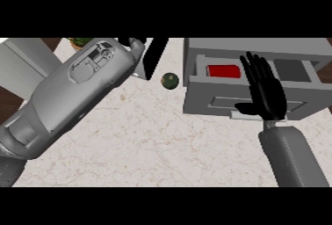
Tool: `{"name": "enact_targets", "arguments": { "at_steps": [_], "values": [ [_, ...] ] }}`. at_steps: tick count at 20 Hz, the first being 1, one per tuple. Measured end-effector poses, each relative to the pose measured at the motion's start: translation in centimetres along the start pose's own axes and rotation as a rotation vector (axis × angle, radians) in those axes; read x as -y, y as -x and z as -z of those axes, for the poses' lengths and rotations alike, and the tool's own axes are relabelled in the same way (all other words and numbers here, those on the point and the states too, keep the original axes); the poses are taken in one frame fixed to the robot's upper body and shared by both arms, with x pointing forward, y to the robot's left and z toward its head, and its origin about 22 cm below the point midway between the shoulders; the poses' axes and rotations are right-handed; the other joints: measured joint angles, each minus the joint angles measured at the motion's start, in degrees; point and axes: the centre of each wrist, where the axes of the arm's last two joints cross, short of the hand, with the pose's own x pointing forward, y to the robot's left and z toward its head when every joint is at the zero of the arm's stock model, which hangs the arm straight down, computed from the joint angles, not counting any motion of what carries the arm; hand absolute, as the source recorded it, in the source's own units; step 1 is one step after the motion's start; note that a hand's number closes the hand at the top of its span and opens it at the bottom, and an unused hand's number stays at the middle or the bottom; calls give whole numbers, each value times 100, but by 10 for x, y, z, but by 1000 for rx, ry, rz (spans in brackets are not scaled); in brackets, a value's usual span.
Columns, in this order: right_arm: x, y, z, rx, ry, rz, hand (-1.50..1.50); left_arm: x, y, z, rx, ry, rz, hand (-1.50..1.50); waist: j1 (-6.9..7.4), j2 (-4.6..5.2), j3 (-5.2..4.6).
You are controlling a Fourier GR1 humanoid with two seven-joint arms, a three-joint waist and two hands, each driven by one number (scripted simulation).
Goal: Pick up the can, place it into the drawer and close the drawer
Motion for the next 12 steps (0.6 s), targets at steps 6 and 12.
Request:
{"name": "enact_targets", "arguments": {
  "at_steps": [6,12],
  "values": [
    [-12,5,23,-27,56,-47,-150,-23,3,-4,-12,5,14,-150,37,26,11],
    [-17,7,51,-54,93,-56,-150,-40,11,-12,-30,6,21,-150,79,96,57]
  ]
}}
